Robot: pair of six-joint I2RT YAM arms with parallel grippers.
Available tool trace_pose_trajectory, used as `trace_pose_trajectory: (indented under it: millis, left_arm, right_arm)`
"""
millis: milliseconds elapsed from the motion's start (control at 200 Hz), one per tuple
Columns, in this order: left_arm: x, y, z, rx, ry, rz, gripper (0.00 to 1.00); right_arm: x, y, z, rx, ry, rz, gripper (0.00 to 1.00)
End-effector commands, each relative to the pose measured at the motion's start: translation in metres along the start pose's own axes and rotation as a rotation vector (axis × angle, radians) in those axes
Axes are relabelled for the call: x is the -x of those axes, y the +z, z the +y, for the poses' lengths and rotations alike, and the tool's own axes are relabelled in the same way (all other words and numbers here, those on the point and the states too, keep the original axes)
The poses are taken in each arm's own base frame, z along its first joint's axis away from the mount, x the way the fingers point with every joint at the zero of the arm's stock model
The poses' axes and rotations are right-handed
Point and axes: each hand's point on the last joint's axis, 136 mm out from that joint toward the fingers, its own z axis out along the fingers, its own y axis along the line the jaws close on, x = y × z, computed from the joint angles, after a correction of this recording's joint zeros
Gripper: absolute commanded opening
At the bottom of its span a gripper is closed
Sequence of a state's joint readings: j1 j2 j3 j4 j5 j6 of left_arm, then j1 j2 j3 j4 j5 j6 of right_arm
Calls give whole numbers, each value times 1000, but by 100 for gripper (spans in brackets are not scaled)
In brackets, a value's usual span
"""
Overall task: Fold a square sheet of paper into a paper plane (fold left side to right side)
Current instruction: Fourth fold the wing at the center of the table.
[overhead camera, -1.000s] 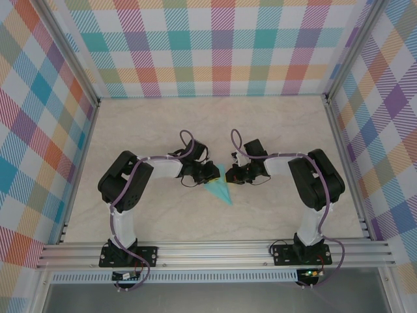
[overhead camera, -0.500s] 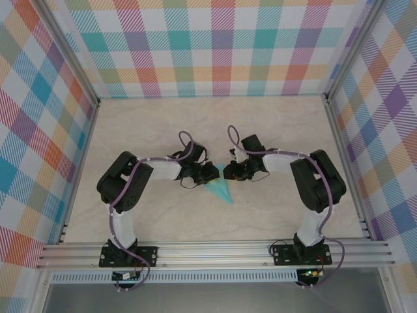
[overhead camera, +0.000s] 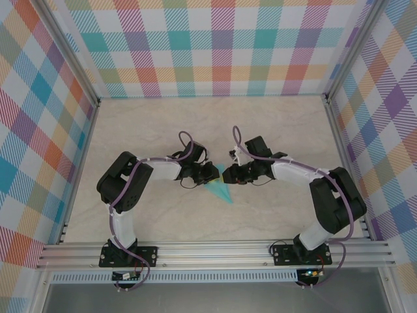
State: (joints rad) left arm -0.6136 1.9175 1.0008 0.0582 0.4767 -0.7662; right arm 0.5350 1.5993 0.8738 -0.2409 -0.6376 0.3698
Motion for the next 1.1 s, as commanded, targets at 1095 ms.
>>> trace_pose_trajectory:
  millis: [1095]
  left_arm:
    - [-24, 4, 34, 121, -38, 51, 15]
  right_arm:
    - [-52, 39, -48, -148, 99, 206, 26]
